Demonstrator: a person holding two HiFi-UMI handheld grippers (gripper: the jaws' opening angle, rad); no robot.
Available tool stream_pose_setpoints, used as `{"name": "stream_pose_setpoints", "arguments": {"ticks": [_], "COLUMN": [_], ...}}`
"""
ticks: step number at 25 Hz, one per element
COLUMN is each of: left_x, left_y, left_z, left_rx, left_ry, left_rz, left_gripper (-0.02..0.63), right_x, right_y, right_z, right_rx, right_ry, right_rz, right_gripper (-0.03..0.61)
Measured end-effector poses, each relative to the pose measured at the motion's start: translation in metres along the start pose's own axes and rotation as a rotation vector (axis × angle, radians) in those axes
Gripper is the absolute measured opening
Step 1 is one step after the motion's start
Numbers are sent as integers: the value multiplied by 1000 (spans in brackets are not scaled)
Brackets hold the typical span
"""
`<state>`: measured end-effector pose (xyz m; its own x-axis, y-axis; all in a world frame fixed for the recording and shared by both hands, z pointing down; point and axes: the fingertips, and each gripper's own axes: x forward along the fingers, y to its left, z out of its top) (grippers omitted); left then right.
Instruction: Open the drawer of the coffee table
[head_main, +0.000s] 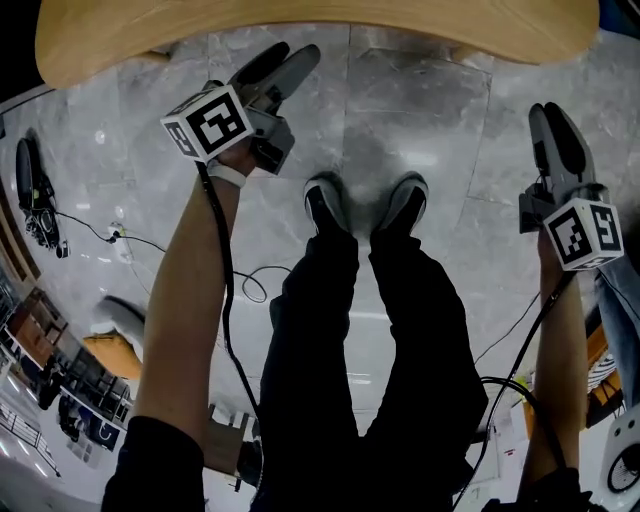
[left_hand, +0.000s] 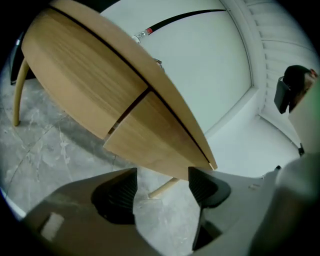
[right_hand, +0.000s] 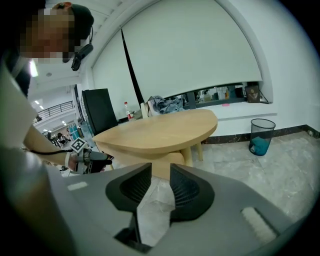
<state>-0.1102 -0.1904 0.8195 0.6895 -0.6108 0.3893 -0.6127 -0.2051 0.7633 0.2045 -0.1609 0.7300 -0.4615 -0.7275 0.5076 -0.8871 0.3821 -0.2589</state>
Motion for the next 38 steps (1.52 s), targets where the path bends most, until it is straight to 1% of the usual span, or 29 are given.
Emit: {"name": "stream_pose_setpoints", "arguments": {"ticks": [2, 3, 7, 11, 12, 14, 16, 20, 21, 24, 26, 28, 31, 32, 33, 36, 38], "left_x": [9, 13, 25, 29, 32, 36, 39, 39, 38, 36, 34, 33, 34, 33, 33, 33, 33], "left_y": [15, 20, 32, 42, 41, 39, 39, 31, 30, 31, 32, 31, 31, 31, 31, 31, 31], "left_z": [5, 6, 5, 14, 18, 22, 23, 28, 30, 33, 35, 36, 36, 35, 35, 37, 38], "left_rx": [-7, -16, -50, -44, -39, -45, -51, -63, -75, -104, -119, -128, -134, -136, -138, -152, -169], "left_ry": [-14, -20, -36, -81, -92, -110, -123, -153, -162, -181, -195, -206, -216, -219, -222, -237, -250], "left_rz": [11, 1, -88, -164, -192, -237, -256, -305, -313, -319, -313, -313, -321, -326, -332, -347, -352], "left_gripper": [331, 339, 369, 376, 376, 376, 376, 376, 376, 376, 374, 374, 374, 374, 373, 371, 371], "right_x": [13, 19, 41, 63, 67, 70, 68, 65, 63, 59, 64, 72, 85, 89, 91, 92, 91], "right_y": [-1, -2, -8, -11, -13, -15, -17, -15, -15, -25, -36, -39, -22, -17, -15, -15, -13], "right_z": [-7, -10, -18, -16, -15, -16, -18, -15, -14, -15, -19, -19, -12, -11, -11, -9, -9], "right_rx": [0, 0, 0, -37, -55, -99, -129, -111, -110, -115, -102, -110, -215, -234, -228, -157, -144], "right_ry": [8, 11, 23, 2, -10, -30, -36, -48, -50, -52, -45, -42, -48, -48, -49, -58, -56], "right_rz": [22, 30, 40, 58, 59, 53, 33, 12, 8, -33, -58, -41, 23, 35, 40, 39, 30], "right_gripper": [152, 173, 226, 252, 245, 247, 267, 270, 282, 289, 313, 341, 342, 340, 344, 324, 325]}}
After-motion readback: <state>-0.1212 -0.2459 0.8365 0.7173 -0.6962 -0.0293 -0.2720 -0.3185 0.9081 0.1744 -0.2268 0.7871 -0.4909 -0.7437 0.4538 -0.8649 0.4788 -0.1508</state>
